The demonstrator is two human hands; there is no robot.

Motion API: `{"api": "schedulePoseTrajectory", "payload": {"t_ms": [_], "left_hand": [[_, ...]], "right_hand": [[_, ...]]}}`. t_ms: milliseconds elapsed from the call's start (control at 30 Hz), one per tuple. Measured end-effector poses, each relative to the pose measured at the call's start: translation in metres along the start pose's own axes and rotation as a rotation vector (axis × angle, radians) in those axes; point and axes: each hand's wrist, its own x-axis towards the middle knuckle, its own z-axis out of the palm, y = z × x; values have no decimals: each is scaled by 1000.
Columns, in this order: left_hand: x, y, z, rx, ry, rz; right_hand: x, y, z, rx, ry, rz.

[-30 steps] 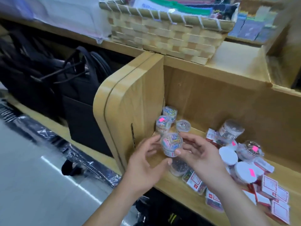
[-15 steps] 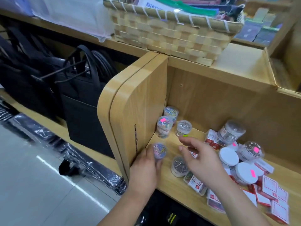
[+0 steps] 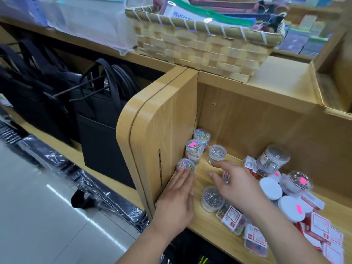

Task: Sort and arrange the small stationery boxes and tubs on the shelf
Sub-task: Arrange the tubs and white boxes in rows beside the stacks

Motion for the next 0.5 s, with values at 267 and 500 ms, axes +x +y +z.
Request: {"api": "schedulePoseTrajectory", "payload": {"t_ms": [267,500], "left_hand": [[8,10,-22,-112,76,29],[-15,25,7,-273,-132,75]], "right_hand": [[-55,23,-10,245,158,26],[-126,68,-13,107,347,185]]}}
